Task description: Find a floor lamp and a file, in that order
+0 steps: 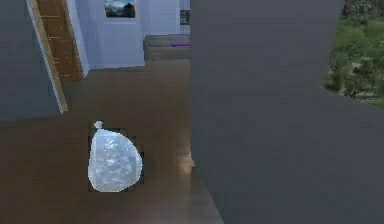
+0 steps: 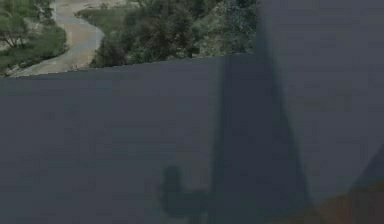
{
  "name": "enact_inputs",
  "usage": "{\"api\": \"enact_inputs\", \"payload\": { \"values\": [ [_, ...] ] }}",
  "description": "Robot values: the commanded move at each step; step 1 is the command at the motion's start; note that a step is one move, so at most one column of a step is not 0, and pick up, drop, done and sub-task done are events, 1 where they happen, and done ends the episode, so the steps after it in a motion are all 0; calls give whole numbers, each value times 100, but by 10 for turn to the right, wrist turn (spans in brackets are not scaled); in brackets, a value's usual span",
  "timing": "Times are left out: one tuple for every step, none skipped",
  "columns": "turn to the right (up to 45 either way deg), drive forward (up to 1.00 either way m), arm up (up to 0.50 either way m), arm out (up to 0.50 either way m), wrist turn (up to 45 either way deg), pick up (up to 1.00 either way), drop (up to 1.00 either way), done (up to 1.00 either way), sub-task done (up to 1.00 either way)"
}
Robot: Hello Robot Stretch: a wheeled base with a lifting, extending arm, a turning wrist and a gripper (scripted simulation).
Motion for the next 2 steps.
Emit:
{"api": "enact_inputs", "payload": {
  "values": [
    [0,25,0,0,0,0,0,0,0],
    [-450,0,0,0,0,0,0,0,0]
  ]
}}
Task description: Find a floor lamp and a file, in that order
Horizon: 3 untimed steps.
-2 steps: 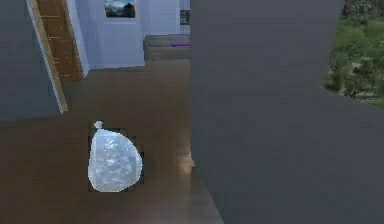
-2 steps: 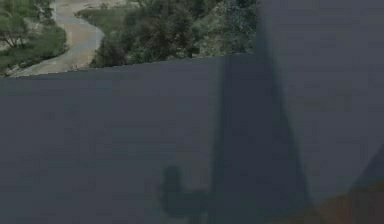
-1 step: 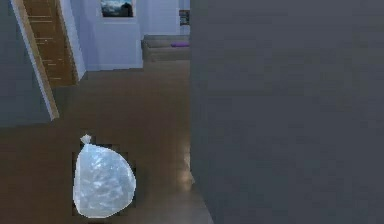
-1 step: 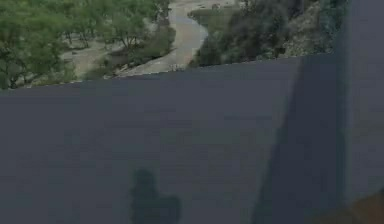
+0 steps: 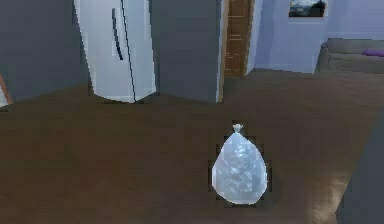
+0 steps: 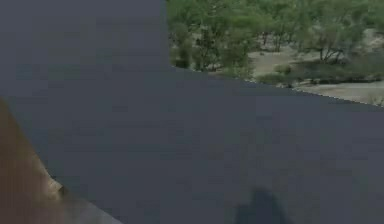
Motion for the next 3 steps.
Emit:
{"api": "enact_inputs", "payload": {
  "values": [
    [-150,0,0,0,0,0,0,0,0],
    [0,100,0,0,0,0,0,0,0],
    [0,40,0,0,0,0,0,0,0]
  ]
}}
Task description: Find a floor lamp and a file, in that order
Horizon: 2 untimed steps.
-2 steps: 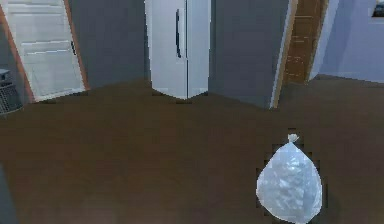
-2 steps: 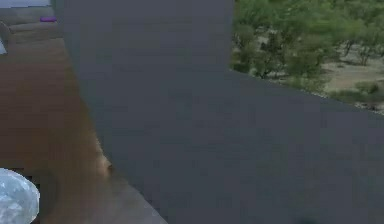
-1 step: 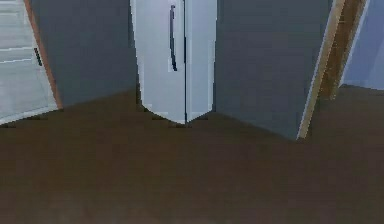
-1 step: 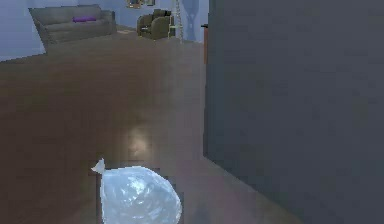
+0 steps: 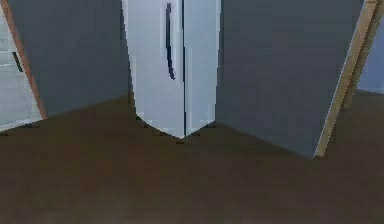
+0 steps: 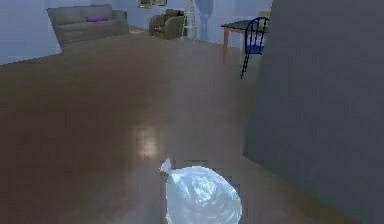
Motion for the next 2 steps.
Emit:
{"api": "enact_inputs", "payload": {
  "values": [
    [450,0,0,0,0,0,0,0,0],
    [30,0,0,0,0,0,0,0,0]
  ]
}}
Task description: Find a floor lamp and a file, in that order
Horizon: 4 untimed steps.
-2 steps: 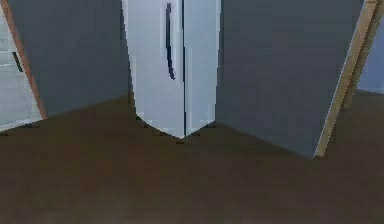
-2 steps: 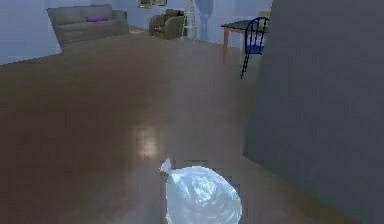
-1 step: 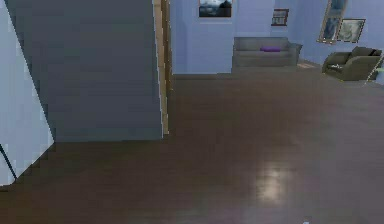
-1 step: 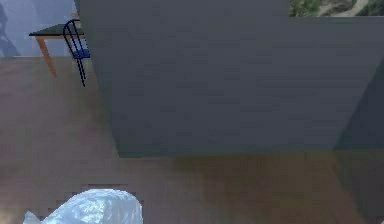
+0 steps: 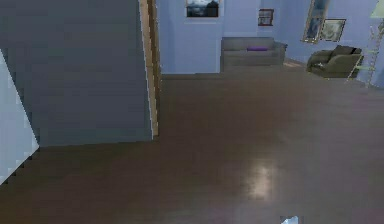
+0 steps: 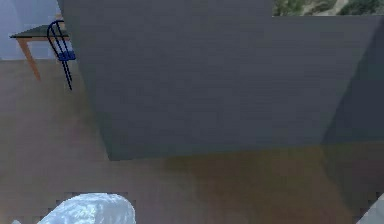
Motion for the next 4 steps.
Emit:
{"api": "enact_inputs", "payload": {
  "values": [
    [0,95,0,0,0,0,0,0,0],
    [360,0,0,0,0,0,0,0,0],
    [0,35,0,0,0,0,0,0,0],
    [180,0,0,0,0,0,0,0,0]
  ]
}}
